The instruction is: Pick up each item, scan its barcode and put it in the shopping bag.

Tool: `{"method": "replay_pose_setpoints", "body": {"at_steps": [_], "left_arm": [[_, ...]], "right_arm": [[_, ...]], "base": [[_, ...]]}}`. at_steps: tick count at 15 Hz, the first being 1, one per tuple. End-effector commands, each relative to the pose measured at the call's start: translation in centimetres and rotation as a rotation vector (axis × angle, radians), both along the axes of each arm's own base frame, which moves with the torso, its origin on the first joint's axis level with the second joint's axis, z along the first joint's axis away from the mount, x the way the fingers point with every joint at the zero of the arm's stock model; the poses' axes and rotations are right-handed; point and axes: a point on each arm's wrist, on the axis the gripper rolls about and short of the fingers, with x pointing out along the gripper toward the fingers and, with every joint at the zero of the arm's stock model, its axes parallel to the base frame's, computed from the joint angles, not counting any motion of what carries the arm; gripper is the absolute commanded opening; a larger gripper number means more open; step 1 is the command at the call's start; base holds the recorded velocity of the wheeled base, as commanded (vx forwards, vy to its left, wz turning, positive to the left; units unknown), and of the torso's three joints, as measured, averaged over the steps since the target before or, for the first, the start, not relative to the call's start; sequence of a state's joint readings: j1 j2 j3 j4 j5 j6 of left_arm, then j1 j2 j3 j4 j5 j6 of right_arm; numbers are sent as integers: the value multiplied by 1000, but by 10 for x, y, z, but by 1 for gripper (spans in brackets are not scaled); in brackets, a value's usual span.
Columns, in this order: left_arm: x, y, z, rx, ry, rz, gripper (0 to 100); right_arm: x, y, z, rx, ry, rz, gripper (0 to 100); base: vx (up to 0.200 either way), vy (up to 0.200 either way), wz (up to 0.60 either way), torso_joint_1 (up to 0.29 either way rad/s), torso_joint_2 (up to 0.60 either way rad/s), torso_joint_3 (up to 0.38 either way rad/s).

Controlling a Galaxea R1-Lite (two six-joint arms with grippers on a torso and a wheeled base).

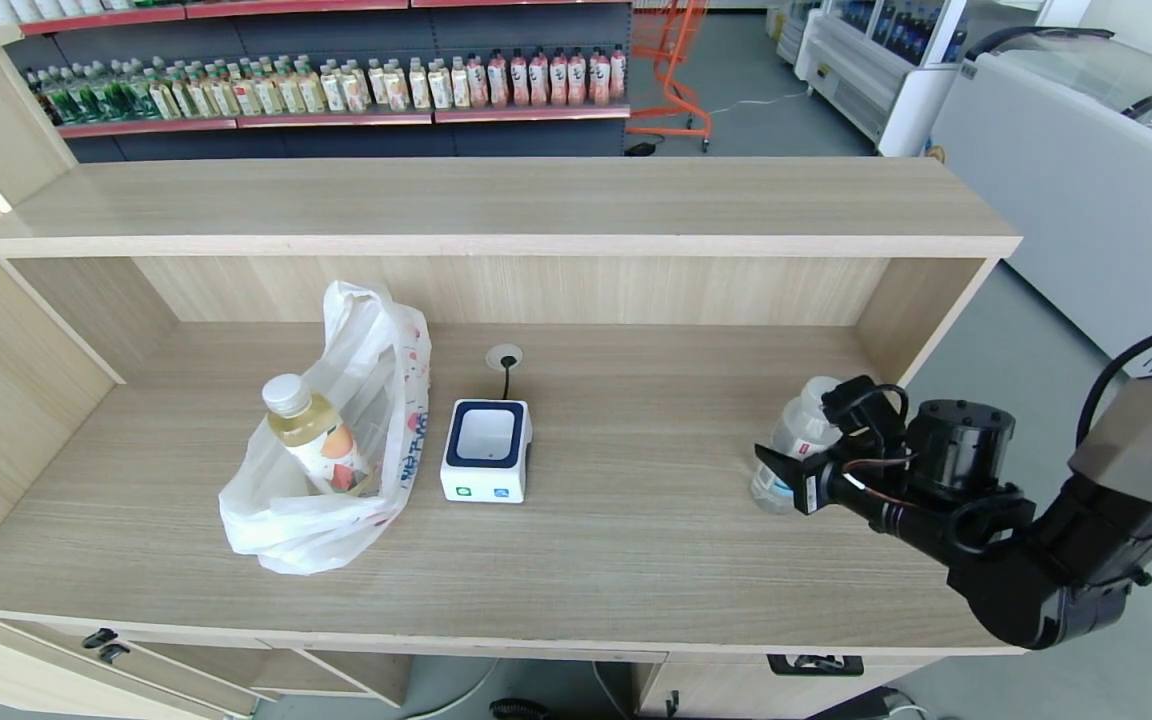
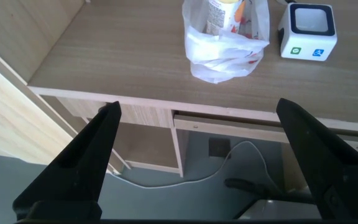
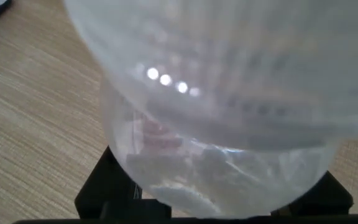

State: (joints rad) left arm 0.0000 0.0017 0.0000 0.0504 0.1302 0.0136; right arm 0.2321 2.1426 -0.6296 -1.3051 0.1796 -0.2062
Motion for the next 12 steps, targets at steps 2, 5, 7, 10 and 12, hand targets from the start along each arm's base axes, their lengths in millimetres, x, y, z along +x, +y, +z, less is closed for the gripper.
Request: {"method": "replay_pose_setpoints", "body": {"at_steps": [2, 5, 7, 10, 12], "left_arm": [[0, 0, 0, 0, 0, 0, 100], [0, 0, 0, 0, 0, 0, 100], [0, 0, 0, 0, 0, 0, 100], [0, 0, 0, 0, 0, 0, 100], [0, 0, 0, 0, 0, 0, 100]], "right_arm": [[5, 3, 4, 15, -27, 5, 0], [12, 6, 57, 146, -150, 9, 0], [-8, 5, 90, 223, -138, 113, 0], [-53, 13, 128, 418, -16, 421, 0], [-73, 15, 137, 461, 38, 586, 0]], "base": [[0, 0, 0, 0, 0, 0], [0, 0, 0, 0, 0, 0], [0, 0, 0, 0, 0, 0], [0, 0, 0, 0, 0, 0], [0, 0, 0, 0, 0, 0]]}}
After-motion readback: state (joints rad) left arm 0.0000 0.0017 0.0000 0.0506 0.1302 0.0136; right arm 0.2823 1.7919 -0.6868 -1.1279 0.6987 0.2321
